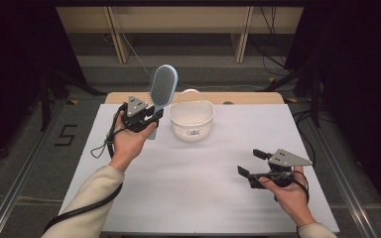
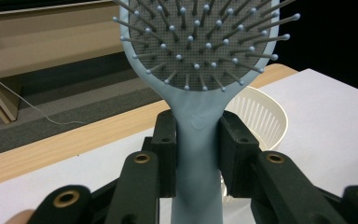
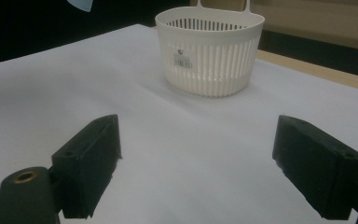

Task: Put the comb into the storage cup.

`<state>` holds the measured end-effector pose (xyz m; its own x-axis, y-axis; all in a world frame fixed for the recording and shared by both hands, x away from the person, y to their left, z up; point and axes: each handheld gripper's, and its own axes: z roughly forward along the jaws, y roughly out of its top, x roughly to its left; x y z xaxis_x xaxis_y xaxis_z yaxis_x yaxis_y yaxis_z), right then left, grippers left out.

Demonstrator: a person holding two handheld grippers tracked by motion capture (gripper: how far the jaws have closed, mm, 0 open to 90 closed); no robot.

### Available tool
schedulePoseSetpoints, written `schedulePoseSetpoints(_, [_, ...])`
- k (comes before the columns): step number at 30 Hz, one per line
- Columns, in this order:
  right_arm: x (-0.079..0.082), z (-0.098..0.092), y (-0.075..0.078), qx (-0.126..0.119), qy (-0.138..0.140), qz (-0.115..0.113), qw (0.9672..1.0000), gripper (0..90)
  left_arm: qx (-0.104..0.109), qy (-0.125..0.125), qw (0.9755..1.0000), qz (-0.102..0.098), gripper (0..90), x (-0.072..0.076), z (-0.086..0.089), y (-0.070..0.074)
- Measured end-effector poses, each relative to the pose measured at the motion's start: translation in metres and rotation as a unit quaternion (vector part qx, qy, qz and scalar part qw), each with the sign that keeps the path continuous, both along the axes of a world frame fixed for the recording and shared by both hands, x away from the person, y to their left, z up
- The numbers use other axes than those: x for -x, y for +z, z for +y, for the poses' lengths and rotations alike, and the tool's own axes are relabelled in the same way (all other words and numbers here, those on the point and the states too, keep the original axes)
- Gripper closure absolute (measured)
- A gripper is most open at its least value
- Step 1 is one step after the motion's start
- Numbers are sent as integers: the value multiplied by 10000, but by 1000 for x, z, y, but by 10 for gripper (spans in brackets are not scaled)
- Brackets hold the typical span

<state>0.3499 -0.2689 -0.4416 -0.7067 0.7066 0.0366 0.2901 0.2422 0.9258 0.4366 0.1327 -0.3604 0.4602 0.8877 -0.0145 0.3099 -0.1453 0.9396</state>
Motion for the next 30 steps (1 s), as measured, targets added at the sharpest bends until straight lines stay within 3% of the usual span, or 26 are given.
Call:
schedulePoseSetpoints(6, [0,0,0,10,-11,21,10000,158,-86,40,9999,-35,697,-1,-1,-1])
schedulePoseSetpoints(30, [0,-1,0,-20,-33,15,10000,158,36,-94,9998,-153,697,-6,-11,2])
